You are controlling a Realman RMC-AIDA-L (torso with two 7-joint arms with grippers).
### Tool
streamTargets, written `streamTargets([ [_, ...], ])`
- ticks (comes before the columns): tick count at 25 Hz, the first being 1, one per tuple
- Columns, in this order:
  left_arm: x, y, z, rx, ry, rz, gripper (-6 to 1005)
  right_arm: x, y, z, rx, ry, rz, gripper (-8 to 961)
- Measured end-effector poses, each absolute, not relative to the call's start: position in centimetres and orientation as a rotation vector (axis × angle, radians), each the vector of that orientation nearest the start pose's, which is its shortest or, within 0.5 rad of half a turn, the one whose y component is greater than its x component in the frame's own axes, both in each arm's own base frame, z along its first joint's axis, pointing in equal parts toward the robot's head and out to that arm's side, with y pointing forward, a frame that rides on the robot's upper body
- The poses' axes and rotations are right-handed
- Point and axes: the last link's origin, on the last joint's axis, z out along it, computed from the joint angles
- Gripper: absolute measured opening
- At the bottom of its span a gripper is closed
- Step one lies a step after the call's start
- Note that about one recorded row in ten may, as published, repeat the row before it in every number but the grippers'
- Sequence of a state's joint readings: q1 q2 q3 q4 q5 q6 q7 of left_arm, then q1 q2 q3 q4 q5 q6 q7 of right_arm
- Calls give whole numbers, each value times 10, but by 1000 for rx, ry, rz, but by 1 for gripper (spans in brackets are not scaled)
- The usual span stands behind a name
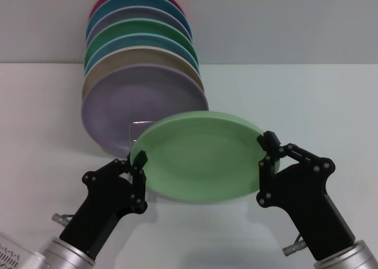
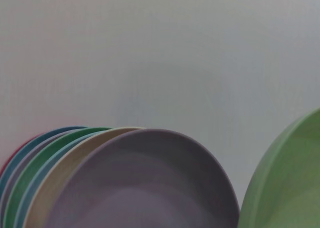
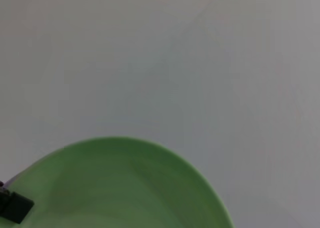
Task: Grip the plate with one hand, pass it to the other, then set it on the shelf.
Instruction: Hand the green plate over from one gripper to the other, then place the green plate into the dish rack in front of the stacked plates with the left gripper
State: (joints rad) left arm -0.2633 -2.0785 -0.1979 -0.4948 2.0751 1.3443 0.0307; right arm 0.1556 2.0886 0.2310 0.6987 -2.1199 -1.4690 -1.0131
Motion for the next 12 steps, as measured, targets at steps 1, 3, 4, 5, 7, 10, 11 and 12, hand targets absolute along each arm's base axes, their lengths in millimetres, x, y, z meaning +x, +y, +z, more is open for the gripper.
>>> streamTargets([
  [1, -260, 230, -100, -1920, -468, -949, 59, 218, 201, -94, -1666, -298, 509, 30],
  [3, -261, 230, -99, -1911, -471, -948, 58, 218, 201, -94, -1669, -302, 511, 31],
  [4, -261, 230, -99, -1907, -473, -948, 58, 218, 201, -94, -1669, -303, 511, 32],
  [5, -263, 230, -97, -1893, -479, -943, 58, 219, 201, -93, -1669, -301, 514, 32],
  [7, -264, 230, -96, -1885, -483, -940, 58, 219, 201, -93, -1668, -300, 515, 86],
  [10, -267, 229, -91, -1849, -484, -947, 58, 220, 200, -92, -1666, -295, 522, 166],
  [11, -267, 229, -91, -1849, -484, -947, 59, 220, 198, -92, -1665, -290, 530, 193],
  [12, -267, 228, -89, -1836, -478, -956, 59, 220, 197, -91, -1664, -286, 540, 220],
])
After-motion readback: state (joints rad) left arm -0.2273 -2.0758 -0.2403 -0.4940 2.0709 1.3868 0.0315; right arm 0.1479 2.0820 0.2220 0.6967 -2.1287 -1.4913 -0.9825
